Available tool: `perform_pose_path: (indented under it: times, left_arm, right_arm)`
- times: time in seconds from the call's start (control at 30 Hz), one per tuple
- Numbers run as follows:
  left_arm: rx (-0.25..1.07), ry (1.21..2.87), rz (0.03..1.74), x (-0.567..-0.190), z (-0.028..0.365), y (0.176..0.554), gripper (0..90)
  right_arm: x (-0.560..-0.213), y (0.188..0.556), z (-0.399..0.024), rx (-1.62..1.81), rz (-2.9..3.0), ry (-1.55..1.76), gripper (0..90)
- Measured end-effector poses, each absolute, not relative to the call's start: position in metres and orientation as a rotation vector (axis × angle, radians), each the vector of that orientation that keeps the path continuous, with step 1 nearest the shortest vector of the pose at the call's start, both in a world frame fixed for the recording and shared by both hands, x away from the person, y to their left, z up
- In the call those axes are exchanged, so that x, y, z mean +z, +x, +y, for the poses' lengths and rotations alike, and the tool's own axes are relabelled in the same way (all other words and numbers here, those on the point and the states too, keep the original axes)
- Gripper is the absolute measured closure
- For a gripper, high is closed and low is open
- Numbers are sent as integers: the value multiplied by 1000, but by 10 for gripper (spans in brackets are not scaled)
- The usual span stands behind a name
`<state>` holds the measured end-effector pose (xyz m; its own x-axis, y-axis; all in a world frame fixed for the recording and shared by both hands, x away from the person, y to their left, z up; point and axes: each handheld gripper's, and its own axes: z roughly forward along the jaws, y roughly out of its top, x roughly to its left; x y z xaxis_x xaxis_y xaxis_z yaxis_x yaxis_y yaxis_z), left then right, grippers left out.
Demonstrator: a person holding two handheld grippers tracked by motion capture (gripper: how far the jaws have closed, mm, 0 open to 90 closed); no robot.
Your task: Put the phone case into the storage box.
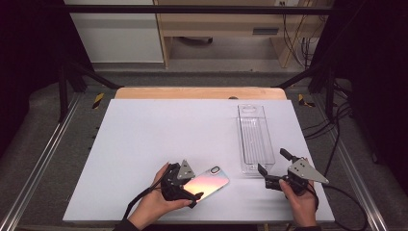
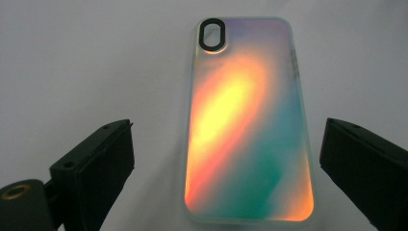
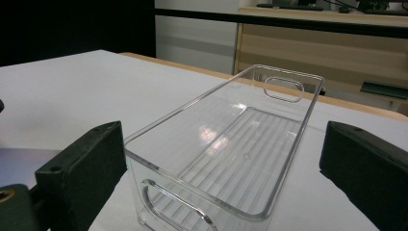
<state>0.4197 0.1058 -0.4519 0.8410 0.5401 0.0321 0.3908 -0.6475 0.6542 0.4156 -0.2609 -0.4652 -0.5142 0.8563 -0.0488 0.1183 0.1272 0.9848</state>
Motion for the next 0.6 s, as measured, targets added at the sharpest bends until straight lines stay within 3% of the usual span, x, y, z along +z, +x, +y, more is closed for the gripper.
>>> perform_pose_path:
  times: [0.6]
  left_arm:
    - [253,2410,697,-471,95,416,52]
  right_arm:
    - [-466,417,-263,1446,1758,961,26]
